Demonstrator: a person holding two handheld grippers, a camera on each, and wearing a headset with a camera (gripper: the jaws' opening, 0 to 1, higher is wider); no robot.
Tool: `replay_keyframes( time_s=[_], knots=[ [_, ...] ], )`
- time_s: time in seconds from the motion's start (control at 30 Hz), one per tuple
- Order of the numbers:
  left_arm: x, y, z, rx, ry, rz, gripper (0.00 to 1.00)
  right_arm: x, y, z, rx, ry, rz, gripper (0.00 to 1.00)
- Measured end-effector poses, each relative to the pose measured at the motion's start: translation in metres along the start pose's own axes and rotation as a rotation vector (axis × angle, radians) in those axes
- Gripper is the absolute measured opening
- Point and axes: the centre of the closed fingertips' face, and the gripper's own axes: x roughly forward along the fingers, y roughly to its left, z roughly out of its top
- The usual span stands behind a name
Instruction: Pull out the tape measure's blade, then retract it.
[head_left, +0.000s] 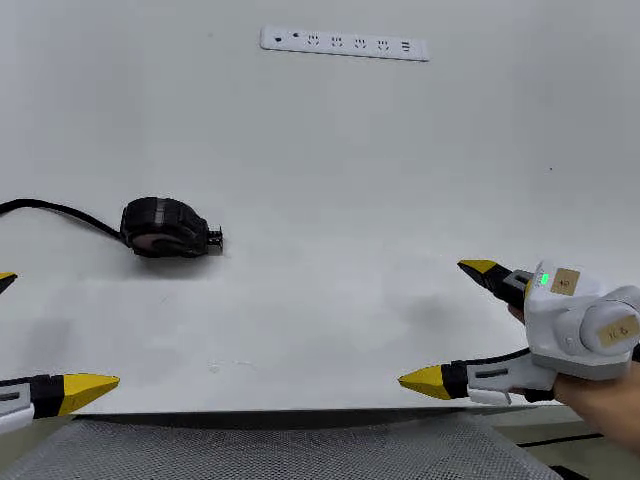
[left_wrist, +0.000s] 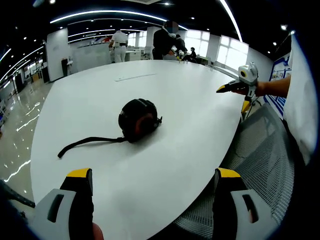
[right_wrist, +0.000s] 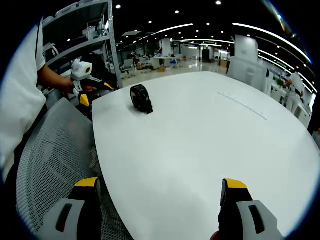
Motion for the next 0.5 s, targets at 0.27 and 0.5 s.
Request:
replay_keyframes(
  time_s=[0.27,0.5],
  knots=[
    [-0.002,0.000,-0.003,0.026,0.012,0.007,0.99,-0.006,0.000,-0.006,0.010,0.001,-0.014,0.99],
    [-0.004,0.001,-0.005,0.009,0.011,0.007,0.99,-0.010,-0.001,-0.011,0.014,0.011,-0.019,0.99]
  ],
)
